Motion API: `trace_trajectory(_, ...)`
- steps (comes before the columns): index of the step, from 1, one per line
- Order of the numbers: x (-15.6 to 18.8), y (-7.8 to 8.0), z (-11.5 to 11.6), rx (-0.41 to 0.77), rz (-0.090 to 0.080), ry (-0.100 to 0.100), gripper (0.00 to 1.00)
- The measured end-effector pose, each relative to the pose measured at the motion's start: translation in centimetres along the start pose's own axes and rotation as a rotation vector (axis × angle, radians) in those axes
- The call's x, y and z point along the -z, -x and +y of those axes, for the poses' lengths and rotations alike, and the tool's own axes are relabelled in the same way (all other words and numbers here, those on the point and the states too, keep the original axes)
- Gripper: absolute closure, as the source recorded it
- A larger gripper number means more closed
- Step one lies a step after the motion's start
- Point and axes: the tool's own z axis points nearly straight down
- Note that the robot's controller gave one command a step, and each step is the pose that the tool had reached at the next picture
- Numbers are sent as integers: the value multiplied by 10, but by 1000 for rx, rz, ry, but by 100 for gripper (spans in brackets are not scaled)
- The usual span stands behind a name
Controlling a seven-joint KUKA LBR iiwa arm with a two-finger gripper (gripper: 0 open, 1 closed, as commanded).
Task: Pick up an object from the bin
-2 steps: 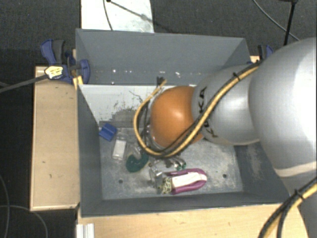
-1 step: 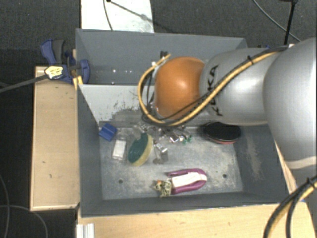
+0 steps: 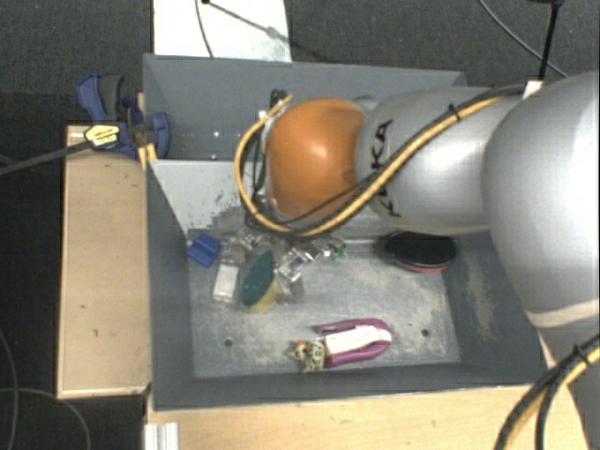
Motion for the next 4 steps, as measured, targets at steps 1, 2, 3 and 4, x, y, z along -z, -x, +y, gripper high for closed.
trace_trajectory(1,-35,6,-2,221,-7,-2,0)
trace_trajectory(2,-33,7,-2,213,-10,-2,0)
trace_trajectory(3,-32,7,-3,209,-9,-3,100)
trace_trajectory(4,-19,8,-3,202,2,2,100)
